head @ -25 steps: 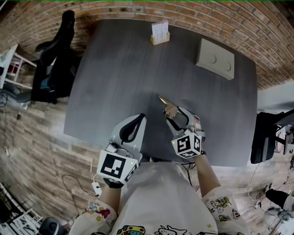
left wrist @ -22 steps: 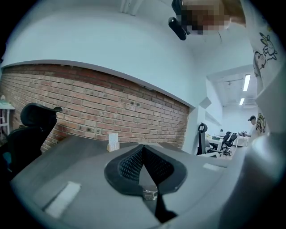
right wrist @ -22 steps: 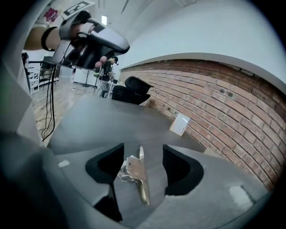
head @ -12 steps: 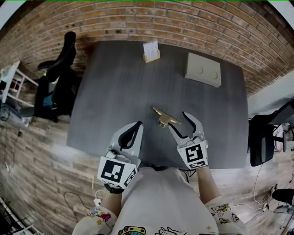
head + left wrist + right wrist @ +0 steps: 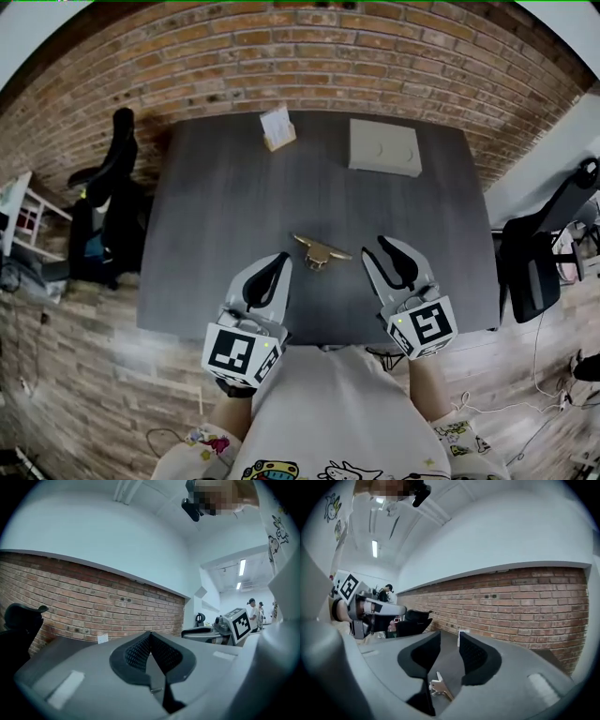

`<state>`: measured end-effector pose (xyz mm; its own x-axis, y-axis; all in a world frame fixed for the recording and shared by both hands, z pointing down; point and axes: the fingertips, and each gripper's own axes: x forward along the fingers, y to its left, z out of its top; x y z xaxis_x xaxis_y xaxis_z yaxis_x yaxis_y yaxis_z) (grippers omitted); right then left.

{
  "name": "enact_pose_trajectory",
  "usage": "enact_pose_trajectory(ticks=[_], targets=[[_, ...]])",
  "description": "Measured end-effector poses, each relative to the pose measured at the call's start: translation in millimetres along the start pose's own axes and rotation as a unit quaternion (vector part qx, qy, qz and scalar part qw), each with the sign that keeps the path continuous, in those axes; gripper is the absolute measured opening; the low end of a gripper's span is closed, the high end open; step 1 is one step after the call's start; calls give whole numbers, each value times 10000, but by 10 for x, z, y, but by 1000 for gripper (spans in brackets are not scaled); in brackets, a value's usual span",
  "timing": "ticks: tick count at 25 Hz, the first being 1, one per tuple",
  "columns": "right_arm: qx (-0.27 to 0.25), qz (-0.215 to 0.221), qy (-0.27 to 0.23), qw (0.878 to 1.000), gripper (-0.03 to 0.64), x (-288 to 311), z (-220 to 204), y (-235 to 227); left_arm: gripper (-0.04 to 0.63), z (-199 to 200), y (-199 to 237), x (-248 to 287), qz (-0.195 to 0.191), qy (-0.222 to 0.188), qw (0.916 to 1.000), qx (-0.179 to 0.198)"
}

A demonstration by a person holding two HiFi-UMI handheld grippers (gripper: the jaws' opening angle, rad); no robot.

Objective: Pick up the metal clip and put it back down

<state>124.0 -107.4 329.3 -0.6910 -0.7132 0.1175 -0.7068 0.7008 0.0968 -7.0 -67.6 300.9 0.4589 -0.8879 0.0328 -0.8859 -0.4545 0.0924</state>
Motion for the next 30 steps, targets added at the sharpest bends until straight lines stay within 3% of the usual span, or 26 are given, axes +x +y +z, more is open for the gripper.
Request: enact_pose_trajectory(ticks=[6,15,30], targets=[[474,-244,-286,9982,68,-289,113,-205,0,20,-142,143,-209,4,9998,44],[789,-458,-394,9950,6,-472,113,-341,0,-32,-178,246,-316,89,9995,16],[934,-534,-215,9940,2,-360,9,-343,2,-292,71,189,-77,486,9987,-146]])
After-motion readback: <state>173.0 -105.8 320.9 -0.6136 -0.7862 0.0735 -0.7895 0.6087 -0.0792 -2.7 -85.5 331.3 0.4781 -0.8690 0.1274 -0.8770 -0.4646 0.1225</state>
